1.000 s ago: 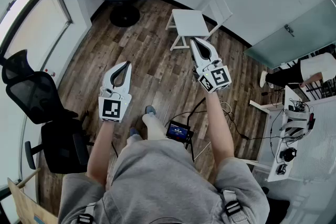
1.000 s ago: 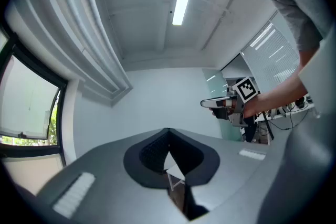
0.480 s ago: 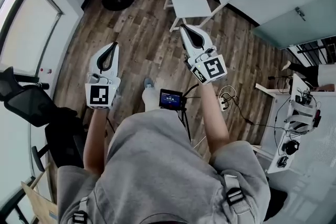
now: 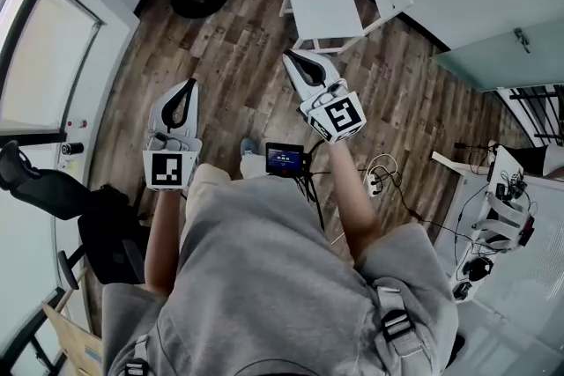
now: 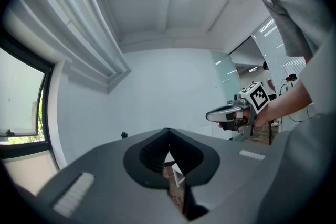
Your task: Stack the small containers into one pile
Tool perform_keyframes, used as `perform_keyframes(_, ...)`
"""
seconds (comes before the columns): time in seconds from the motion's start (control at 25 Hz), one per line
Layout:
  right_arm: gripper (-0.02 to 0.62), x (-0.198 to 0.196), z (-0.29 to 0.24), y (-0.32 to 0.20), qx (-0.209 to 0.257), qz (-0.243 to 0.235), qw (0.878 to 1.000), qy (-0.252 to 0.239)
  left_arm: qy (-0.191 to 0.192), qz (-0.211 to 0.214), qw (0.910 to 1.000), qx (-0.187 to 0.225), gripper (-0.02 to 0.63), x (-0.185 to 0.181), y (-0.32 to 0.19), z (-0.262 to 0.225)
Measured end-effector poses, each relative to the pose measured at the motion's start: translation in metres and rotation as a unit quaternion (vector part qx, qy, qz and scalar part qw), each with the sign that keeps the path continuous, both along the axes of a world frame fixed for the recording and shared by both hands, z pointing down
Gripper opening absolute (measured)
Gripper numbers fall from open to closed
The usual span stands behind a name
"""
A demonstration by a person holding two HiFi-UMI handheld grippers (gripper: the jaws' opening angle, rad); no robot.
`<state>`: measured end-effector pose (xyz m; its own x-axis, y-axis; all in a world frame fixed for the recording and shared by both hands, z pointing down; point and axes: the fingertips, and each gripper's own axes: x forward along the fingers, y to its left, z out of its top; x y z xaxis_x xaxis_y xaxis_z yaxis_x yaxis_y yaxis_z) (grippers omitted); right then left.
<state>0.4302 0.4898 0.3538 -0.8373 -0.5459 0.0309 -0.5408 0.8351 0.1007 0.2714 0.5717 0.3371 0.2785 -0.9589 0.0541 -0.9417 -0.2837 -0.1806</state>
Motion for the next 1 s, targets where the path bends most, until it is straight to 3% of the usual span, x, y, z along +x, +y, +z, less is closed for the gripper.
perform_keyframes(0.2,0.015,-0.016,0.023,-0.036,-0.022,-0.009,1.0,0.014,0.015,-0.002,0.9997,-0.021,-0.003,-0.014,-0.033,0.018)
perform_keyframes(0.36,0.015,-0.048,0.04,-0.076,-0.025,-0.02,0.999,0.029,0.027,0.0,0.9996,-0.013,-0.003,-0.039,-0.072,0.035)
perform_keyframes(0.48,0.037,-0.073,0.053,-0.1,-0.033,-0.023,0.998,0.05,0.04,0.01,0.9986,-0.033,-0.003,-0.058,-0.105,0.053)
perform_keyframes(0.72,0.044,-0.133,0.046,-0.177,-0.03,0.001,0.997,0.065,0.054,0.039,0.9974,-0.029,-0.003,-0.116,-0.185,0.054)
perform_keyframes(1.0,0.044,-0.195,0.028,-0.248,-0.016,0.02,0.996,0.085,0.04,0.071,0.9966,-0.012,-0.003,-0.188,-0.253,0.047)
